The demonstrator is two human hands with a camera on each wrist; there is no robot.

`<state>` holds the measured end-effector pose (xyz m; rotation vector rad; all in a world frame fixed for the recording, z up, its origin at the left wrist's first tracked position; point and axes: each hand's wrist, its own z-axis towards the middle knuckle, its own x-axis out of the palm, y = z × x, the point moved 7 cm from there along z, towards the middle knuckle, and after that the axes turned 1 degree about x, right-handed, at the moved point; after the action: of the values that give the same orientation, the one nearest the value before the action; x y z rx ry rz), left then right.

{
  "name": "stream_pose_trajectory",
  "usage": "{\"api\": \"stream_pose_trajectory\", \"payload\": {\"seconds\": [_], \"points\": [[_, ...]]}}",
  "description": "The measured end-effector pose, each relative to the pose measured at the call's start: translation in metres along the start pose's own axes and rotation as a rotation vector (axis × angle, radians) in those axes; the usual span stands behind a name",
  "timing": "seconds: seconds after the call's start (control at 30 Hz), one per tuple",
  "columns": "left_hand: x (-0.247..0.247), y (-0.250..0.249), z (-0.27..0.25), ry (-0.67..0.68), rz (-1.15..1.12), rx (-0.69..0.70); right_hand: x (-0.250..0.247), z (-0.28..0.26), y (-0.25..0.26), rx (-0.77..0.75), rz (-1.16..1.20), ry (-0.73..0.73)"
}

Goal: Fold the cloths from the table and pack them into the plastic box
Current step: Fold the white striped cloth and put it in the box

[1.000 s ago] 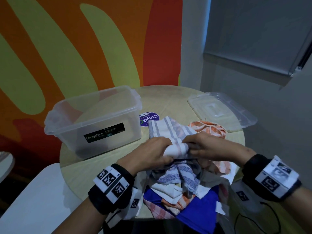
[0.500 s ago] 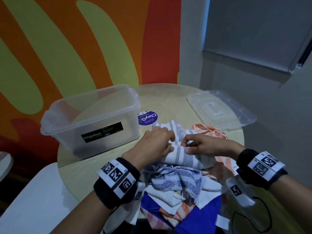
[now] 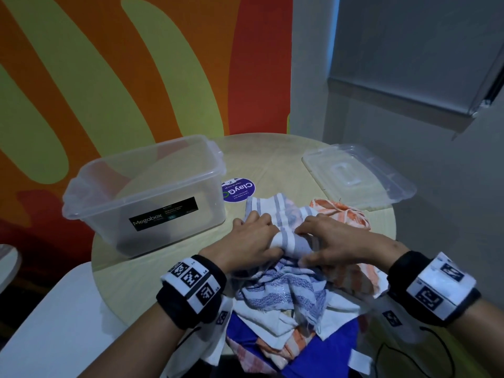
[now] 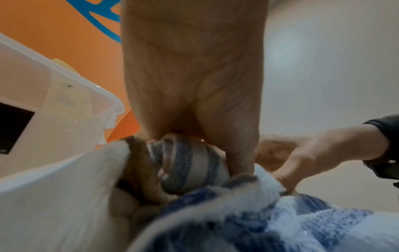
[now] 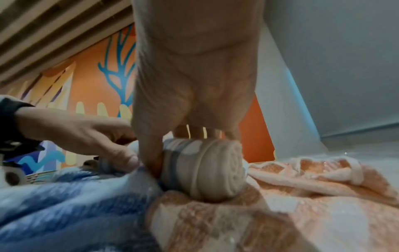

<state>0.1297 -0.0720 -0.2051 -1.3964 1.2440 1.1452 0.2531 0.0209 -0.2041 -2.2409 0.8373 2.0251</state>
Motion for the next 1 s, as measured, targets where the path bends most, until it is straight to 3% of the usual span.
{"api": "stream_pose_trajectory", "payload": {"seconds": [0.17,0.27,0.33,0.43,0.5,0.6,0.77,1.0], "points": [[-0.031,-0.008,-0.013,-0.142,0.067,0.039,-0.024,-0.009,0.015,-0.126,-0.040,-0.253],[-0.053,-0.014,-0.036,-0.267,0.006,0.055,-0.044,-0.028,0.026,-0.169,-0.075,-0.306],[-0.055,-0.019,-0.051,-0.261,0.011,0.044,-0.043,-0.041,0.034,-0.199,-0.089,-0.291],[-0.034,-0.026,-0.065,-0.108,0.063,0.005,-0.012,-0.048,0.039,-0.193,-0.066,-0.165],[-0.016,-0.029,-0.065,-0.011,0.045,-0.010,0.017,-0.046,0.038,-0.138,-0.071,-0.052],[-0.001,-0.035,-0.059,-0.018,0.087,-0.007,0.045,-0.040,0.035,-0.025,-0.176,0.041],[0.017,-0.033,-0.037,-0.078,0.133,-0.048,0.054,-0.022,0.035,-0.015,-0.252,-0.028],[0.006,0.002,0.010,-0.209,0.164,-0.144,0.027,0.038,0.004,0.065,-0.244,-0.141]]}}
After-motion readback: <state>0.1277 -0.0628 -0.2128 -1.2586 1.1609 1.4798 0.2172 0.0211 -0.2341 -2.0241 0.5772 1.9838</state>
